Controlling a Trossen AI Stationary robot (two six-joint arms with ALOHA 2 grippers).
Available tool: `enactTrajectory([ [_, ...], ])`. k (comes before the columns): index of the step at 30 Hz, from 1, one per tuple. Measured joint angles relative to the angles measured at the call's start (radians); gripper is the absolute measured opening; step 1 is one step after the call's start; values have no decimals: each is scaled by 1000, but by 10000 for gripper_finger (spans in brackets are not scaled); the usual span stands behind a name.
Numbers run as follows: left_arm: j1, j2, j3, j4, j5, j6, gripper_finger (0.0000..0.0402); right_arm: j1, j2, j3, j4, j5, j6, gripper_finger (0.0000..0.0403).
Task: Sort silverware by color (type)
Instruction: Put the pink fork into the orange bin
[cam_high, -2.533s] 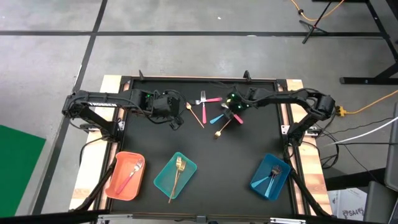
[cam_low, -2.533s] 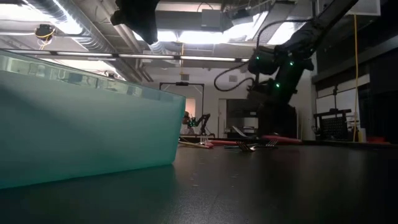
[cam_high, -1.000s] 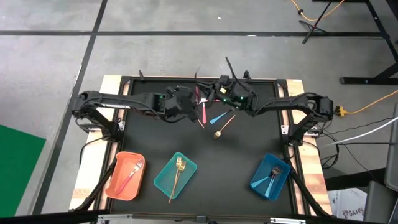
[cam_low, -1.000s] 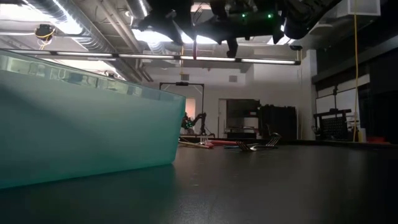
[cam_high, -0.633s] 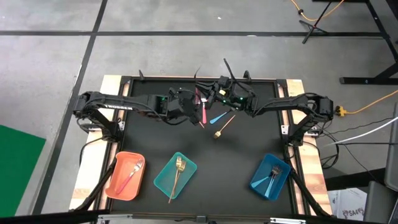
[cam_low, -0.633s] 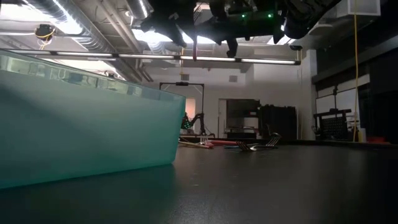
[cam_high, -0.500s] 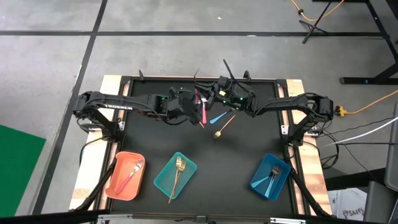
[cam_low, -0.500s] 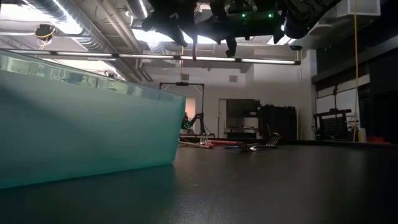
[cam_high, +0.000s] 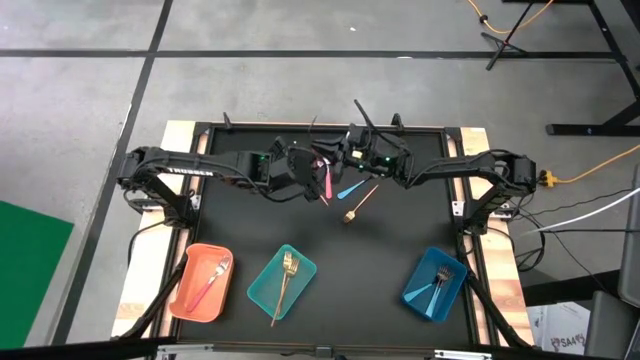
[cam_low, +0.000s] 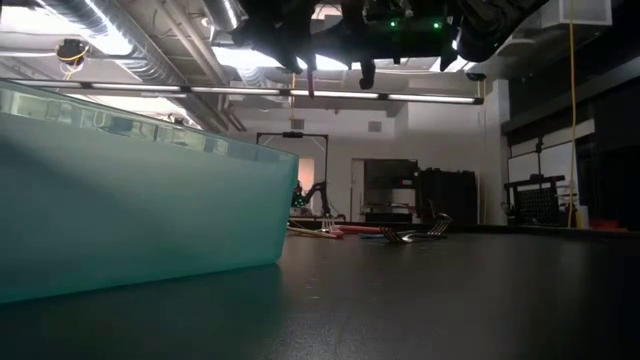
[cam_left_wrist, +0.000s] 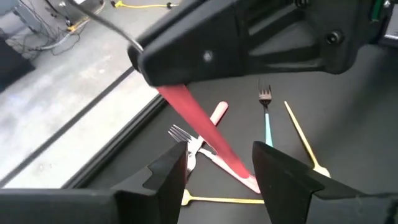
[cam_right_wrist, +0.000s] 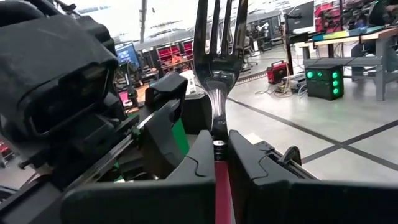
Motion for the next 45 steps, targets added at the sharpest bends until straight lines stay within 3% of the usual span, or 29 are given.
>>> enactTrajectory([
  [11,0,-10,0,-17,-21,-3,176,0,0,0,-5,-25,-26,3],
  [17,3,-61,1,-25,-84,-73,176,-1,0,0,12,-57,-51,3],
  [26,3,-84,1,39,-72,-75,176,-1,0,0,136,-52,13,3],
  [45,25,-84,1,100,-74,-74,176,0,0,0,177,-85,82,3],
])
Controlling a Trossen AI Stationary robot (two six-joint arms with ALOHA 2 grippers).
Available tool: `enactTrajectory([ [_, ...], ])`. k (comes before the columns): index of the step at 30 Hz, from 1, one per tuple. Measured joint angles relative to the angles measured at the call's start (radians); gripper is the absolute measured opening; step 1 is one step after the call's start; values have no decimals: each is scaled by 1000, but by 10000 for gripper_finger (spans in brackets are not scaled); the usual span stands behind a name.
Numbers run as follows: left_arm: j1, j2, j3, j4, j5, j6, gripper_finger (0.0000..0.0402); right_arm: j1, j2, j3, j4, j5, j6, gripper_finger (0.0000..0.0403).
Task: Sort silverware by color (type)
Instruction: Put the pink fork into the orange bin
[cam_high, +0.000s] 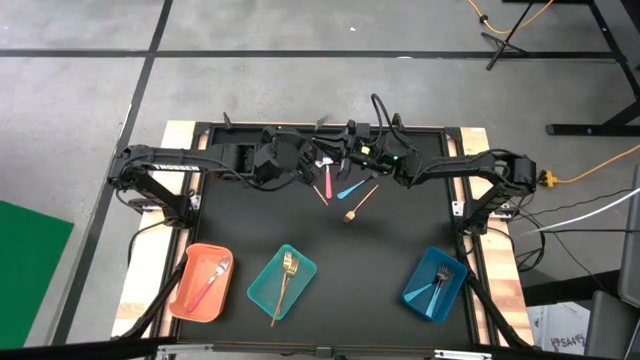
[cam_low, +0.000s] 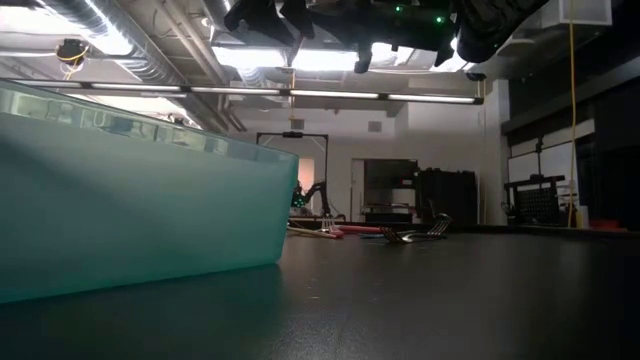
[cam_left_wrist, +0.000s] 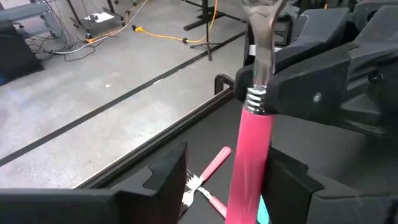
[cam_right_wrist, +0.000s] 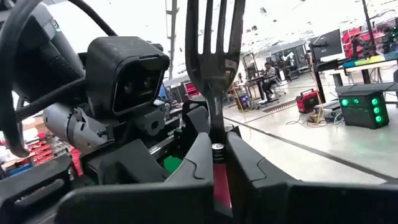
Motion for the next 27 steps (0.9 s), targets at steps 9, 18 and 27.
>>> enactTrajectory([
  [9,0,0,0,6,-1,1,175,0,0,0,-1,-1,2,3],
  [18,0,0,0,6,0,1,117,0,0,0,-2,0,1,3],
  [27,-1,1,0,2,1,-1,30,0,0,2,-5,1,1,2],
])
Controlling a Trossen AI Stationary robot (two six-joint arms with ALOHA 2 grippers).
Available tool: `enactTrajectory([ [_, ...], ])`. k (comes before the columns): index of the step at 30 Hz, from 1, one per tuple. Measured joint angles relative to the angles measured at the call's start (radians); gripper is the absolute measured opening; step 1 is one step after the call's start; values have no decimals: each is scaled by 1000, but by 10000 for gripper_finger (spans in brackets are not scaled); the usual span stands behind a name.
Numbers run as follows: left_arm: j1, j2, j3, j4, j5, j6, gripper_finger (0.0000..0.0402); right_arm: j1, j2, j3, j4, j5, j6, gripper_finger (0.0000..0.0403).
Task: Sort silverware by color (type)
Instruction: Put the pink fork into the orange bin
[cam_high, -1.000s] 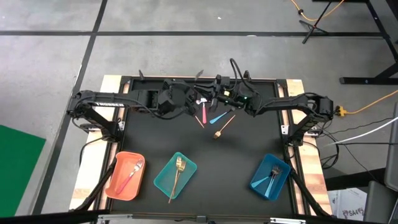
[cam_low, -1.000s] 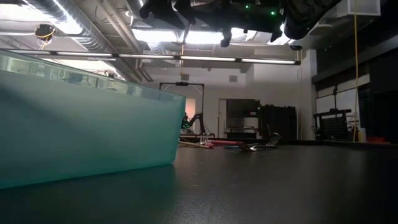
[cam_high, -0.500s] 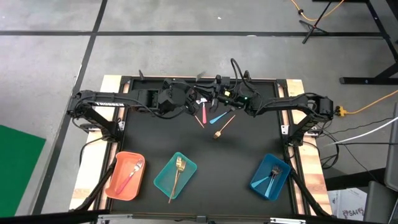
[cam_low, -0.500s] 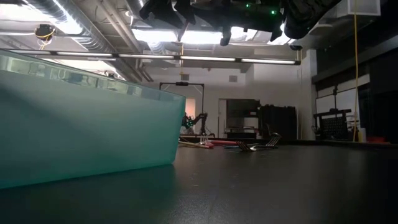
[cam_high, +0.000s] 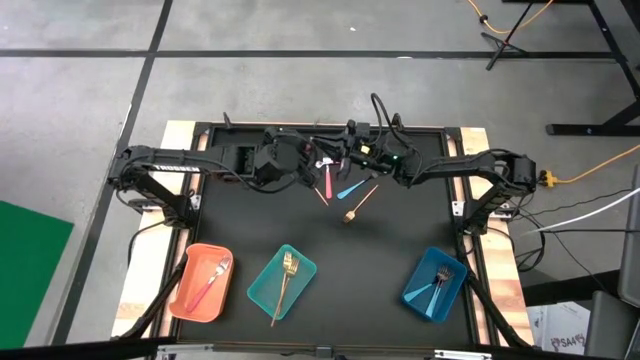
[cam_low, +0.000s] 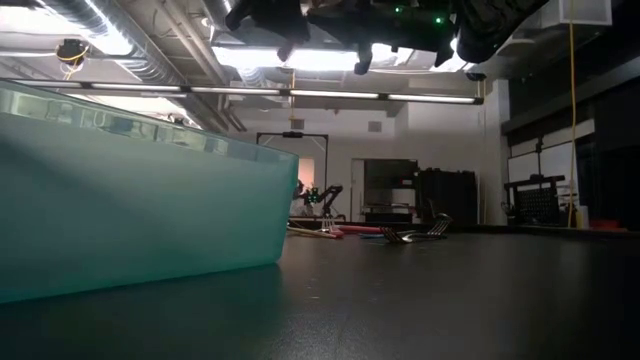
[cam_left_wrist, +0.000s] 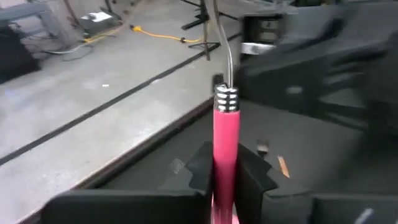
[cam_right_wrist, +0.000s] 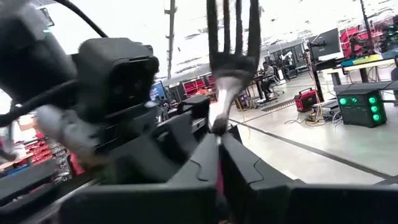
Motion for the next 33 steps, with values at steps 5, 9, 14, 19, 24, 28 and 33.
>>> enactTrajectory([
  [5,3,-1,0,1,-10,-1,25,1,0,0,0,-7,1,1],
  [9,2,-1,0,3,-5,-1,25,1,0,0,1,-6,1,1],
  [14,2,-1,0,3,-4,0,25,1,0,0,1,-3,0,2],
  [19,-3,-3,0,2,-3,0,25,0,0,0,-1,-4,-3,2],
  [24,-9,-33,-1,-15,31,-5,25,-21,0,0,-9,-50,-1,3],
  [28,-17,-54,-1,-40,33,-7,25,-35,0,0,-25,-73,0,3],
  [33,-38,-101,-1,-131,34,-69,25,-48,0,0,-44,-153,0,3],
])
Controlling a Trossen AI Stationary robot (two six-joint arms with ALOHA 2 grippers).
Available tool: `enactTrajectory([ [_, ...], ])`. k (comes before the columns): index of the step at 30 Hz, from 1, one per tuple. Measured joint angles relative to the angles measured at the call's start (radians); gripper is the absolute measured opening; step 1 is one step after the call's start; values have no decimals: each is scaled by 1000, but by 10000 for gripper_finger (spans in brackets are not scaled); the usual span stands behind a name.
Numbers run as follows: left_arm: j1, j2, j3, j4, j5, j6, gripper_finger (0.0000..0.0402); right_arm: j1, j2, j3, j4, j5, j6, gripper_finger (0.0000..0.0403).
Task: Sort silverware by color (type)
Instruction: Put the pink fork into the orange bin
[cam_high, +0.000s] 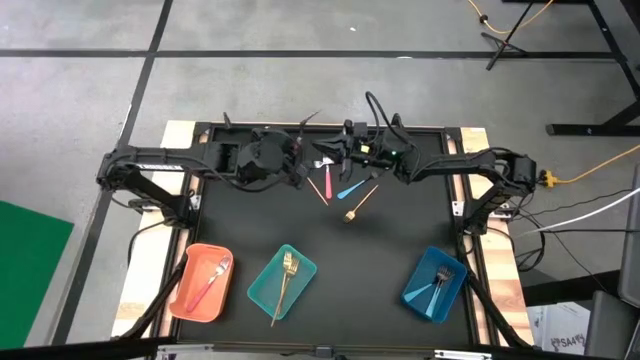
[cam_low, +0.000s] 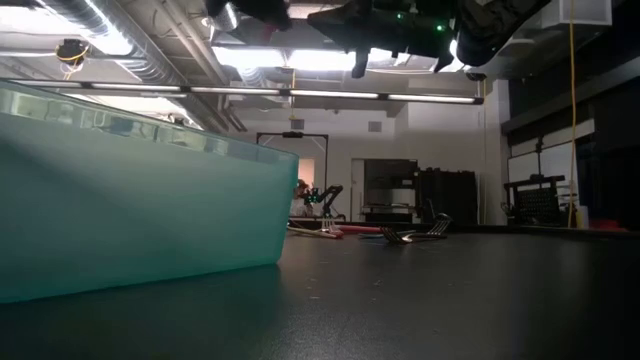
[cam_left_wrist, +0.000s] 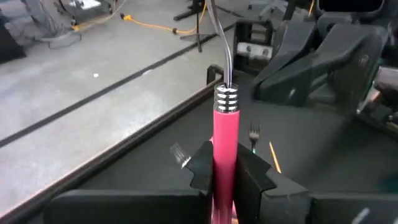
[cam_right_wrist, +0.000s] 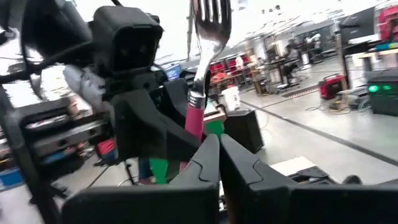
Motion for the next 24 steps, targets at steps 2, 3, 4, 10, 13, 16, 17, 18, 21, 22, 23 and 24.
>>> enactTrajectory([
  [2,-16,-20,2,-29,-2,-42,25,-11,0,0,-11,-22,0,3],
  [3,-24,-33,2,-73,3,-66,25,-12,0,0,-16,-34,0,3],
  [4,-32,-46,0,-111,14,-89,25,-14,0,0,-26,-43,0,3],
  [10,-116,-117,2,-304,257,-381,25,-34,0,0,-168,-52,0,3],
  [13,-206,-122,1,-434,372,-618,25,-39,0,0,-255,-49,-1,3],
  [16,-328,-109,1,-527,423,-846,27,-45,0,-1,-307,-32,-3,3],
  [17,-367,-102,1,-533,424,-909,28,-46,0,-1,-315,-32,-4,3],
  [18,-409,-94,1,-536,424,-967,28,-46,0,-1,-324,-32,-7,3],
  [21,-524,-60,1,-559,417,-1116,27,-44,0,-1,-349,-32,-47,3],
  [22,-561,-45,1,-562,416,-1159,27,-44,0,-1,-357,-32,-56,3],
  [23,-596,-30,1,-575,417,-1203,27,-44,0,-1,-363,-32,-58,3],
  [24,-626,-13,1,-589,422,-1246,27,-44,0,-1,-370,-32,-58,3],
])
